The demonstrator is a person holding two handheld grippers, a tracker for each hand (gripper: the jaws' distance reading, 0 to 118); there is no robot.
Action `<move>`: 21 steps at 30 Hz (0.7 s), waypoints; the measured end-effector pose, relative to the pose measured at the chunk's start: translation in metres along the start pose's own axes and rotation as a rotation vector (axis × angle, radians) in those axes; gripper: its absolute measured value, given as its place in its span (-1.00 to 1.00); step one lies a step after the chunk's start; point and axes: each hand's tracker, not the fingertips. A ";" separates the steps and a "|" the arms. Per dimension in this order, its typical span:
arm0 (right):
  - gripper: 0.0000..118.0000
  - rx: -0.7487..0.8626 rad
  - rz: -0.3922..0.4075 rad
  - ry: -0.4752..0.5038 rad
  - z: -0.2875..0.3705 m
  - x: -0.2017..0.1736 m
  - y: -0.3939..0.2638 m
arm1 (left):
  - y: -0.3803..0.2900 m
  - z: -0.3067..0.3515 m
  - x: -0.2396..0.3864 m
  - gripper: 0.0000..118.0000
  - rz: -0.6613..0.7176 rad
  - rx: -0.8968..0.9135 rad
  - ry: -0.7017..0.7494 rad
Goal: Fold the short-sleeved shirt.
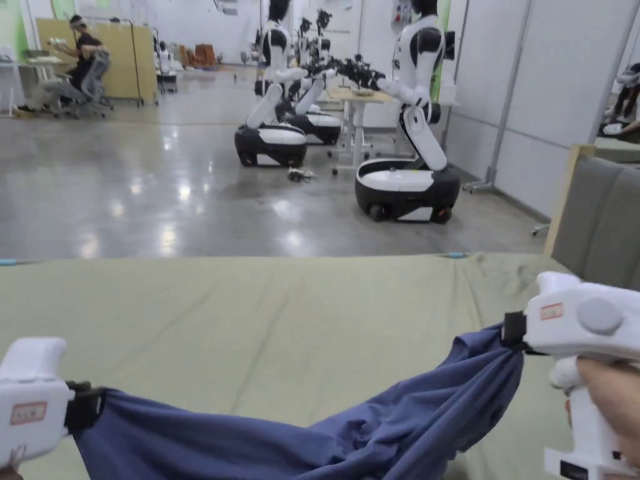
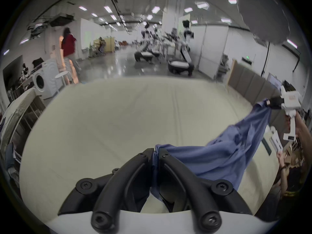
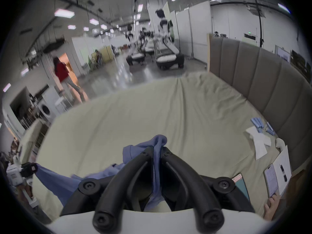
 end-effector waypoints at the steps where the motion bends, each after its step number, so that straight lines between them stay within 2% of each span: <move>1: -0.87 0.025 -0.007 0.011 0.019 -0.003 0.013 | 0.016 0.017 -0.005 -0.87 0.000 0.039 0.018; 4: -0.87 0.129 0.062 0.001 0.072 -0.016 0.050 | 0.063 0.063 -0.022 -0.87 -0.014 0.148 0.098; 6: -0.87 0.240 0.089 -0.044 0.103 -0.026 0.076 | 0.094 0.091 -0.033 -0.87 -0.015 0.198 0.149; 10: -0.87 0.375 0.059 -0.016 0.148 -0.036 0.131 | 0.144 0.131 -0.041 -0.88 -0.009 0.307 0.211; 14: -0.87 0.499 0.114 -0.077 0.182 -0.055 0.168 | 0.195 0.159 -0.052 -0.88 0.005 0.413 0.228; 15: -0.87 0.523 0.124 -0.119 0.184 -0.057 0.175 | 0.205 0.162 -0.053 -0.88 0.015 0.414 0.239; 16: -0.87 0.540 0.106 -0.134 0.185 -0.059 0.181 | 0.214 0.165 -0.050 -0.88 0.021 0.416 0.246; 18: -0.87 0.554 0.065 -0.067 0.173 -0.053 0.196 | 0.227 0.167 -0.048 -0.88 0.018 0.445 0.244; 21: -0.87 0.562 0.044 -0.073 0.168 -0.058 0.194 | 0.246 0.157 -0.043 -0.88 -0.006 0.430 0.248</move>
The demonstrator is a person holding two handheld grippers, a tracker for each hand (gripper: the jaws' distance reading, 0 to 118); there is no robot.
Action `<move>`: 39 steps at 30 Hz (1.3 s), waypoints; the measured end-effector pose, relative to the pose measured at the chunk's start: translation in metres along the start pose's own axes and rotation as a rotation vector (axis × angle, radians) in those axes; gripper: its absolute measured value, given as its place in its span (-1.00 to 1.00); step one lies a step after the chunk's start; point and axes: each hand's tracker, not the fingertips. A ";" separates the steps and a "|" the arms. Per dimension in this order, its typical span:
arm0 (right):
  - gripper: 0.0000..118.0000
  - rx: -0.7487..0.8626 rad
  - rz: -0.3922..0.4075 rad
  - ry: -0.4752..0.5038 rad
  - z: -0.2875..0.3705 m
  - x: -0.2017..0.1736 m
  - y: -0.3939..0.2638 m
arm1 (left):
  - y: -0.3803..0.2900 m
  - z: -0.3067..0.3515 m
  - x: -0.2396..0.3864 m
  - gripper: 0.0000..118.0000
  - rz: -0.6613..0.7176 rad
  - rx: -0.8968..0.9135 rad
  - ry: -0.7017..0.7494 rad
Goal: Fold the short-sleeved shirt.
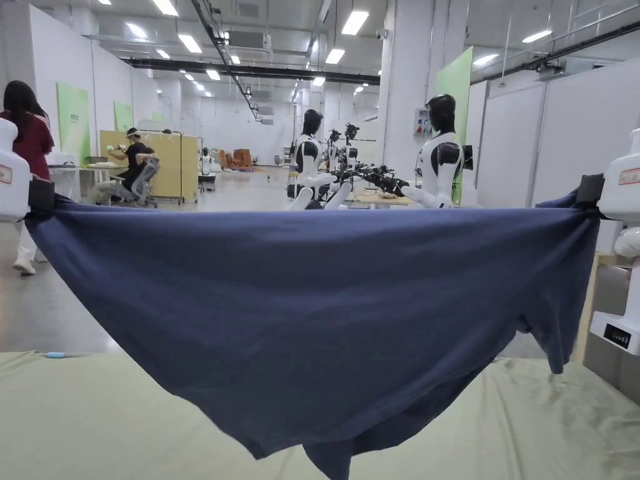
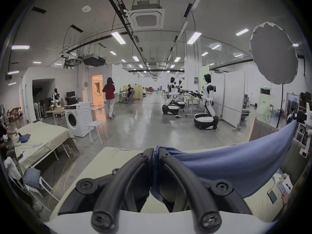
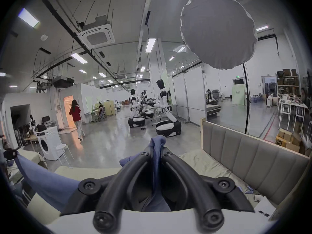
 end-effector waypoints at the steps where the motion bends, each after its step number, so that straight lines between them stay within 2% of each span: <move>1: -0.87 0.009 -0.005 -0.002 -0.005 -0.002 -0.004 | 0.002 -0.006 0.003 -0.88 -0.009 0.002 0.014; 4: -0.87 0.021 -0.006 -0.041 -0.022 -0.007 -0.019 | 0.003 -0.024 0.006 -0.88 -0.002 0.019 0.025; 8: -0.87 -0.006 -0.045 -0.031 -0.045 -0.005 -0.038 | -0.005 -0.043 0.006 -0.88 0.043 0.026 -0.007; 12: -0.87 -0.037 -0.030 -0.033 -0.069 -0.004 -0.059 | -0.021 -0.065 0.006 -0.88 0.034 0.007 -0.004; 16: -0.87 -0.075 -0.048 -0.036 -0.088 0.001 -0.087 | -0.055 -0.088 0.005 -0.87 0.067 -0.038 -0.015; 22: -0.87 -0.129 -0.031 -0.047 -0.106 0.006 -0.137 | -0.117 -0.120 0.003 -0.88 0.081 -0.124 -0.035; 26: -0.87 -0.162 -0.061 -0.034 -0.086 0.012 -0.150 | -0.142 -0.101 0.009 -0.87 0.075 -0.151 -0.046; 34: -0.87 -0.209 -0.044 -0.021 0.000 0.045 -0.181 | -0.194 0.003 0.010 -0.88 0.099 -0.241 -0.072; 37: -0.87 -0.254 -0.008 -0.010 0.044 0.059 -0.211 | -0.232 0.050 0.006 -0.88 0.098 -0.283 -0.082; 39: -0.87 -0.302 0.046 -0.003 0.071 0.068 -0.236 | -0.262 0.079 0.000 -0.88 0.082 -0.321 -0.097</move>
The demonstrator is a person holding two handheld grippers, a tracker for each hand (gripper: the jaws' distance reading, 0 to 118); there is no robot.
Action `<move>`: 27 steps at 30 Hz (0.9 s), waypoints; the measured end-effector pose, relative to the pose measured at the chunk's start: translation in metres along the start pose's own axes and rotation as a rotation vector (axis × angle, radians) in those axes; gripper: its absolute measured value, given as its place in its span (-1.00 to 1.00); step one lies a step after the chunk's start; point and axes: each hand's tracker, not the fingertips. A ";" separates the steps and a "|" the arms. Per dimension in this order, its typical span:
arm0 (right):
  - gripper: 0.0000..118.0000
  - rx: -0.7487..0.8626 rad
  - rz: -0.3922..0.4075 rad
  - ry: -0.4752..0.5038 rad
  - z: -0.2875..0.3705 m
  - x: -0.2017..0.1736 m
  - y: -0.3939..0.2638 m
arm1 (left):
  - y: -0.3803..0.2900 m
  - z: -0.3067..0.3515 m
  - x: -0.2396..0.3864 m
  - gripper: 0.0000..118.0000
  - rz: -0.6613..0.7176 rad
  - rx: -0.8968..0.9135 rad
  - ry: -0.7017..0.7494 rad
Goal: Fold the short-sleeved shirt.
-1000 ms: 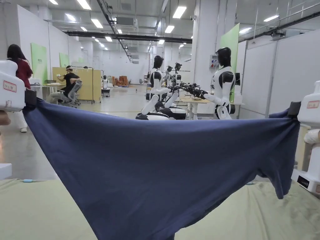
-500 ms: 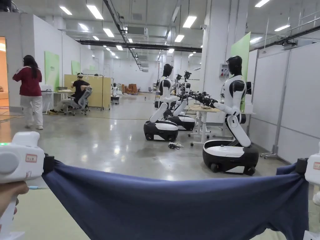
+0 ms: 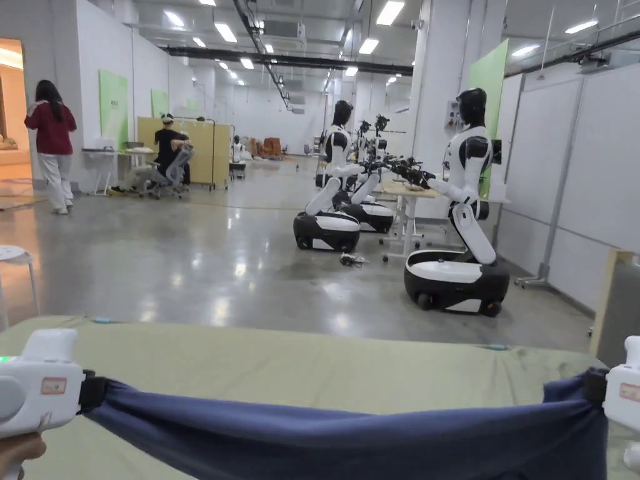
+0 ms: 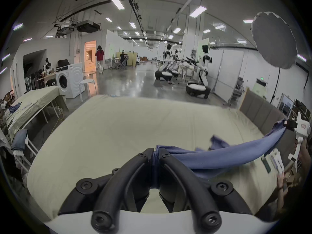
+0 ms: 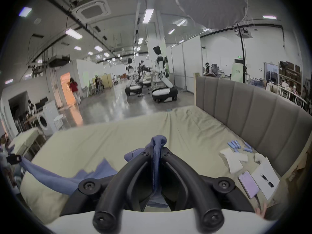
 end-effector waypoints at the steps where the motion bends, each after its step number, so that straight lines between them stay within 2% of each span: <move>1: -0.87 -0.025 0.017 0.010 0.008 0.006 -0.019 | -0.023 0.010 -0.002 -0.87 -0.008 -0.015 0.007; 3: -0.87 -0.059 0.021 0.013 0.025 0.016 -0.052 | -0.064 0.026 -0.006 -0.88 -0.015 -0.079 -0.002; 5: -0.87 -0.162 -0.003 0.083 0.044 0.027 -0.086 | -0.105 0.037 -0.014 -0.88 -0.021 -0.142 0.003; 7: -0.87 -0.218 0.027 0.048 0.053 0.036 -0.122 | -0.140 0.043 -0.020 -0.87 -0.026 -0.210 0.008; 11: -0.87 -0.336 -0.002 0.037 0.058 0.054 -0.188 | -0.196 0.046 -0.029 -0.88 -0.006 -0.317 -0.005; 15: -0.83 -0.381 0.049 0.011 0.060 0.058 -0.224 | -0.216 0.044 -0.036 -0.80 0.018 -0.350 -0.003; 16: -0.67 -0.371 0.047 0.008 0.061 0.059 -0.226 | -0.217 0.045 -0.036 -0.59 0.019 -0.341 -0.005; 17: -0.02 -0.338 0.032 0.022 0.061 0.063 -0.227 | -0.215 0.050 -0.037 -0.18 0.025 -0.303 -0.010; 18: 0.72 -0.300 0.018 0.038 0.063 0.066 -0.225 | -0.214 0.058 -0.038 0.17 0.005 -0.228 -0.009; 19: 1.00 -0.279 0.008 0.050 0.066 0.067 -0.221 | -0.212 0.070 -0.038 0.49 -0.026 -0.143 0.012; 20: 0.92 -0.240 -0.010 0.073 0.075 0.067 -0.216 | -0.208 0.081 -0.037 0.78 -0.045 -0.065 0.048; 21: 0.91 -0.103 -0.022 0.117 0.087 0.068 -0.209 | -0.206 0.097 -0.036 0.80 -0.053 0.009 0.051; 22: 0.92 -0.109 -0.027 0.108 0.094 0.067 -0.204 | -0.205 0.111 -0.036 0.80 -0.061 0.064 0.039; 24: 0.92 -0.054 0.014 0.159 0.111 0.057 -0.193 | -0.205 0.132 -0.042 0.80 -0.070 0.141 0.048; 27: 0.82 0.060 0.160 0.212 0.145 0.026 -0.183 | -0.214 0.158 -0.036 0.79 -0.101 0.174 0.113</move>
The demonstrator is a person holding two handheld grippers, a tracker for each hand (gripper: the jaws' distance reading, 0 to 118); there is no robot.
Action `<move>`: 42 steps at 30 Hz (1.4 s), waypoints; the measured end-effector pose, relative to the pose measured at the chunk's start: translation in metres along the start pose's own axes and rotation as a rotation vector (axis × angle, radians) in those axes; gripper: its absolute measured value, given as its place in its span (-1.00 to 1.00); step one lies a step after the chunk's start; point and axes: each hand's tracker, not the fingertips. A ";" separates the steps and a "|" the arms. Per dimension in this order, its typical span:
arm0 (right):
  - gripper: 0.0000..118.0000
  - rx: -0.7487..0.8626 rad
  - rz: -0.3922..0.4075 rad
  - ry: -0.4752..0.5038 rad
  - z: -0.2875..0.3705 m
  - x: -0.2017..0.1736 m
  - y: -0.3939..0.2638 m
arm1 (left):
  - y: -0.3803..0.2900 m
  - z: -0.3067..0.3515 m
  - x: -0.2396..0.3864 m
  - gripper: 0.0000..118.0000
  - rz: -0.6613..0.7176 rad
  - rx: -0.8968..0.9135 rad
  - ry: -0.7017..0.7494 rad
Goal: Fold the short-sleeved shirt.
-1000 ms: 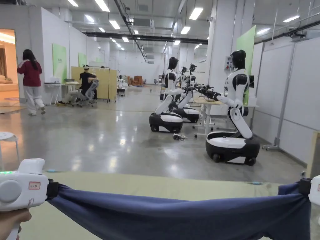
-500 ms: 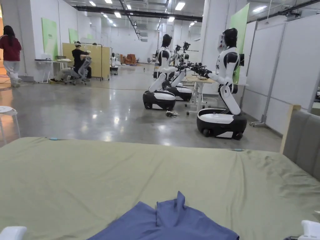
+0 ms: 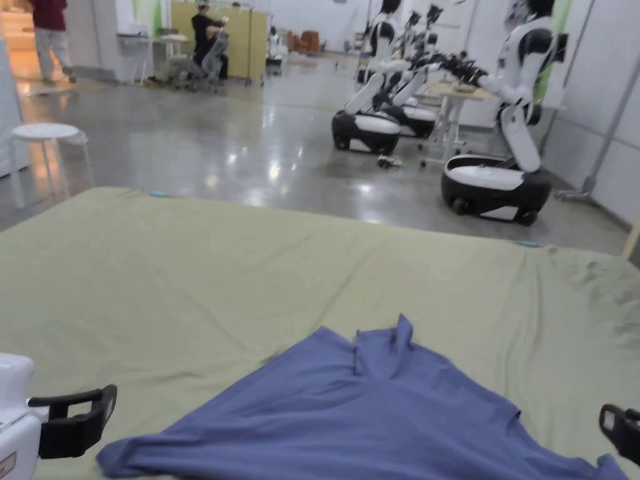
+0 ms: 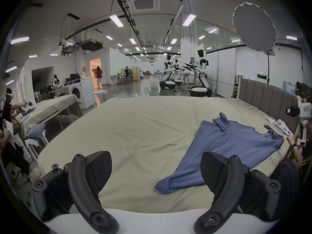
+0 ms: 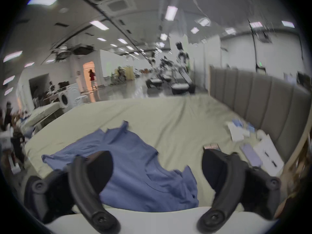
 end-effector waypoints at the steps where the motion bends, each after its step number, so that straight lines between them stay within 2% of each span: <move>1: 0.77 0.040 0.036 0.027 0.008 -0.012 0.001 | -0.002 0.006 0.003 0.78 0.006 -0.013 0.007; 2: 0.41 0.080 0.075 0.053 0.021 -0.032 0.010 | -0.006 0.009 0.000 0.70 0.042 -0.039 0.007; 3: -0.08 0.098 0.098 0.043 0.025 -0.045 0.009 | -0.011 0.010 -0.003 0.34 0.079 -0.052 -0.013; 4: -0.52 0.095 0.119 0.033 0.027 -0.056 0.009 | -0.014 0.010 -0.004 -0.41 0.091 -0.070 -0.020; 5: -0.86 0.086 0.126 0.050 0.028 -0.065 0.007 | -0.022 0.009 -0.002 -0.93 0.043 -0.085 0.075; 7: -0.87 0.090 0.116 0.091 0.032 -0.079 0.009 | -0.029 0.002 -0.006 -0.93 0.070 -0.147 -0.017; 11: -0.87 0.078 0.082 0.148 0.040 -0.111 0.019 | -0.042 -0.024 -0.004 -0.92 0.009 -0.246 -0.051; 12: -0.87 0.079 0.074 0.167 0.040 -0.116 0.019 | -0.044 -0.031 -0.004 -0.79 0.001 -0.254 -0.060; 13: -0.87 0.073 0.068 0.184 0.040 -0.121 0.020 | -0.046 -0.038 -0.004 -0.41 -0.007 -0.259 -0.081; 14: -0.87 0.064 0.071 0.187 0.027 -0.111 0.014 | -0.049 -0.048 -0.004 0.22 -0.021 -0.267 -0.105; 15: -0.87 0.059 0.080 0.183 0.026 -0.117 0.014 | -0.052 -0.060 -0.002 0.62 -0.043 -0.286 -0.105; 16: -0.87 0.050 0.088 0.190 0.025 -0.120 0.014 | -0.055 -0.069 -0.001 0.77 -0.058 -0.295 -0.104; 22: -0.87 -0.001 0.133 0.182 0.008 -0.142 0.020 | -0.068 -0.123 -0.009 0.75 -0.012 -0.356 -0.164; 24: -0.87 -0.019 0.142 0.176 0.002 -0.145 0.020 | -0.070 -0.137 -0.008 0.62 -0.009 -0.379 -0.190; 25: -0.87 -0.026 0.140 0.171 -0.002 -0.146 0.020 | -0.071 -0.140 -0.010 0.40 0.003 -0.410 -0.220; 26: -0.87 -0.036 0.127 0.174 -0.011 -0.146 0.024 | -0.072 -0.146 -0.010 -0.20 0.020 -0.429 -0.246; 27: -0.87 -0.046 0.107 0.177 -0.016 -0.145 0.025 | -0.073 -0.151 -0.010 -0.68 0.024 -0.440 -0.251; 28: -0.87 -0.056 0.093 0.180 -0.021 -0.145 0.027 | -0.074 -0.154 -0.008 -0.77 0.022 -0.446 -0.257; 31: -0.87 -0.090 0.106 0.163 -0.047 -0.146 0.032 | -0.076 -0.154 -0.005 -0.77 0.034 -0.490 -0.300; 34: -0.87 -0.168 0.143 0.162 -0.087 -0.140 0.035 | -0.068 -0.143 -0.001 -0.87 0.029 -0.463 -0.278; 40: -0.86 -0.376 0.193 0.106 -0.230 -0.099 0.029 | -0.043 -0.117 0.015 -0.88 0.027 -0.415 -0.291; 41: -0.62 -0.411 0.192 0.098 -0.257 -0.092 0.026 | -0.034 -0.111 0.021 -0.88 0.024 -0.414 -0.296; 42: -0.12 -0.454 0.192 0.103 -0.284 -0.083 0.023 | -0.031 -0.109 0.026 -0.88 0.018 -0.402 -0.289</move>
